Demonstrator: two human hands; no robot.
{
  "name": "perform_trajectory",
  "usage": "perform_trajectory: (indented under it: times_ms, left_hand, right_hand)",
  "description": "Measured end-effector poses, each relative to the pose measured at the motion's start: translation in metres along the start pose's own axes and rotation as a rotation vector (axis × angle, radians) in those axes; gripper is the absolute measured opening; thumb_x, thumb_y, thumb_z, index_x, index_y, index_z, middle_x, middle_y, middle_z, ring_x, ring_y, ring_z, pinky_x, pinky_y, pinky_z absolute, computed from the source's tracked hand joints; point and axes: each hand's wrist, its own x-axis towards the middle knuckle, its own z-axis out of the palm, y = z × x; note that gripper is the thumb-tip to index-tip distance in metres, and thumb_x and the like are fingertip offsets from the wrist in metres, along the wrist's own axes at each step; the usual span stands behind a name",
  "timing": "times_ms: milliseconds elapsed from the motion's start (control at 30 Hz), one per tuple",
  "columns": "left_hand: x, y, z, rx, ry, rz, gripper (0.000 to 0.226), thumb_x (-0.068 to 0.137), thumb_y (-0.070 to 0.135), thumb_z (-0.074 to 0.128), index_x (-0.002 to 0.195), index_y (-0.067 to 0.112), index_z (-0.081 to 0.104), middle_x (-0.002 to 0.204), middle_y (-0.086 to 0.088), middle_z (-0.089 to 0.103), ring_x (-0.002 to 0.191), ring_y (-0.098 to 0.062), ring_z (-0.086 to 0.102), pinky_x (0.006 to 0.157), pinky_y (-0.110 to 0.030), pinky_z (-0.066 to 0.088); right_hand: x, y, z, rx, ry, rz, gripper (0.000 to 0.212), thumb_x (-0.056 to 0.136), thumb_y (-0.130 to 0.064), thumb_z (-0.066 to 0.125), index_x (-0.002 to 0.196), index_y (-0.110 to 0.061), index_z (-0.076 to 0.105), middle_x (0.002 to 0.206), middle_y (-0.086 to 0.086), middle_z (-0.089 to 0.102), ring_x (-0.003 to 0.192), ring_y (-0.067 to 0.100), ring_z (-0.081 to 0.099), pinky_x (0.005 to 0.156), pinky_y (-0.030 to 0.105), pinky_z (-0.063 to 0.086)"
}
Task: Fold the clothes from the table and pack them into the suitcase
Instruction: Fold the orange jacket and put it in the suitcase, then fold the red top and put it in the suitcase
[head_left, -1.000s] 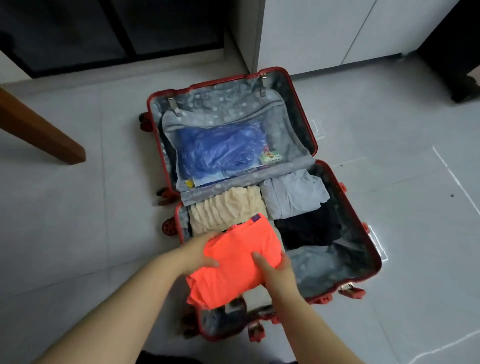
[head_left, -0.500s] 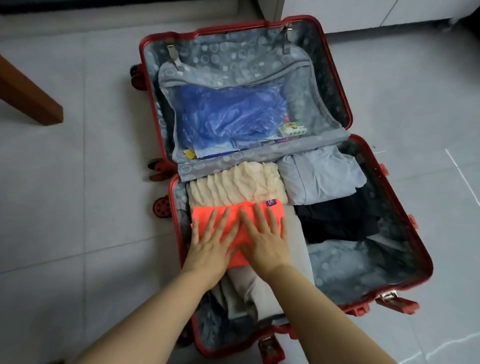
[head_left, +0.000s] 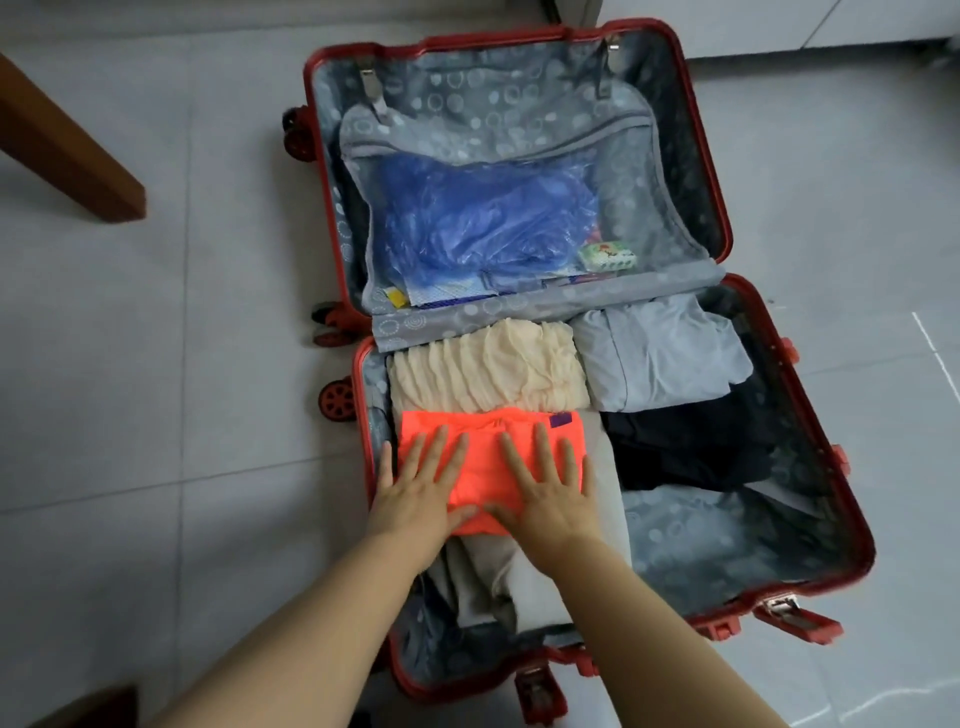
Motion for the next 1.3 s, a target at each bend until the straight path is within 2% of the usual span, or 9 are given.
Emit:
perform_trajectory:
  times_ms: [67,133,300,433,500,600,733,1000,1300]
  left_hand:
    - [-0.041,0.003,-0.028,-0.065,0.015,-0.082,0.079,0.078,0.072,0.0,0.13,0.025,-0.036,0.156,0.005,-0.02,0.145,-0.021,-0.014,0.106,-0.048,-0.02]
    - [-0.087,0.008,-0.061,-0.146,-0.021,-0.177,0.082,0.084,0.07,0.009,0.135,0.022,-0.034,0.158,0.006,-0.013,0.146,-0.025,-0.006,0.11,-0.053,-0.014]
    - [-0.209,0.011,-0.167,-0.206,-0.045,-0.338,0.072,0.096,0.056,0.021,0.147,0.024,-0.018,0.159,0.004,0.0,0.146,-0.022,0.003,0.112,-0.055,-0.007]
    - [-0.312,0.005,-0.259,-0.224,-0.016,-0.383,0.06,0.099,0.05,0.014,0.15,0.025,-0.007,0.159,0.004,0.001,0.146,-0.019,-0.001,0.112,-0.05,-0.013]
    - [-0.364,0.0,-0.304,-0.249,0.038,-0.406,0.057,0.1,0.046,0.014,0.15,0.025,-0.003,0.159,0.005,0.006,0.146,-0.018,0.002,0.113,-0.049,-0.012]
    - [-0.436,-0.016,-0.354,-0.326,0.183,-0.472,0.054,0.101,0.042,0.017,0.15,0.026,0.003,0.157,0.005,0.014,0.145,-0.017,0.008,0.114,-0.048,-0.009]
    - [-0.521,-0.05,-0.397,-0.373,0.385,-0.569,0.053,0.101,0.04,0.019,0.15,0.024,0.005,0.154,0.004,0.022,0.144,-0.018,0.012,0.115,-0.048,-0.007]
    - [-0.678,-0.156,-0.396,-0.301,0.565,-0.59,0.056,0.101,0.042,0.022,0.15,0.022,0.006,0.154,0.0,0.021,0.144,-0.018,0.011,0.114,-0.046,-0.011]
    - [-0.804,-0.275,-0.346,-0.327,0.544,-0.695,0.058,0.1,0.042,0.028,0.15,0.019,0.009,0.151,-0.009,0.028,0.142,-0.024,0.018,0.115,-0.048,-0.004]
  right_hand:
    - [-0.043,-0.016,-0.021,0.023,-0.044,-0.014,0.1,0.041,-0.087,-0.024,0.126,-0.037,-0.041,0.14,0.001,-0.041,0.142,0.034,-0.022,0.113,0.048,-0.014]
    - [-0.089,-0.035,-0.044,0.034,-0.074,-0.01,0.115,0.023,-0.078,-0.046,0.128,-0.032,-0.041,0.144,0.002,-0.038,0.142,0.032,-0.022,0.113,0.046,-0.014]
    - [-0.191,-0.081,-0.137,0.007,-0.038,-0.061,0.099,0.049,-0.07,-0.028,0.139,-0.029,-0.029,0.157,0.0,-0.019,0.145,0.026,-0.015,0.112,0.045,-0.016]
    - [-0.279,-0.119,-0.231,-0.101,0.022,-0.16,0.126,0.035,-0.071,-0.05,0.149,-0.033,-0.012,0.159,-0.001,-0.011,0.146,0.024,-0.008,0.11,0.043,-0.02]
    - [-0.324,-0.143,-0.276,-0.122,0.047,-0.206,0.11,0.054,-0.074,-0.039,0.15,-0.031,-0.007,0.16,0.001,-0.005,0.147,0.024,-0.002,0.113,0.043,-0.015]
    - [-0.384,-0.185,-0.329,-0.146,0.093,-0.287,0.061,0.098,-0.053,0.017,0.151,-0.027,0.001,0.16,0.001,0.003,0.146,0.022,0.004,0.115,0.042,-0.008]
    - [-0.445,-0.253,-0.367,-0.177,0.148,-0.437,0.06,0.098,-0.033,0.037,0.151,-0.022,0.01,0.159,0.003,0.009,0.145,0.023,0.009,0.116,0.041,-0.002]
    - [-0.535,-0.405,-0.337,-0.277,0.333,-0.688,0.059,0.099,-0.029,0.037,0.15,-0.019,0.01,0.158,0.008,0.008,0.145,0.025,0.009,0.117,0.043,-0.002]
    - [-0.603,-0.538,-0.28,-0.18,0.337,-0.612,0.059,0.094,-0.029,0.045,0.147,-0.018,0.021,0.15,0.009,0.026,0.136,0.032,0.027,0.114,0.041,0.012]
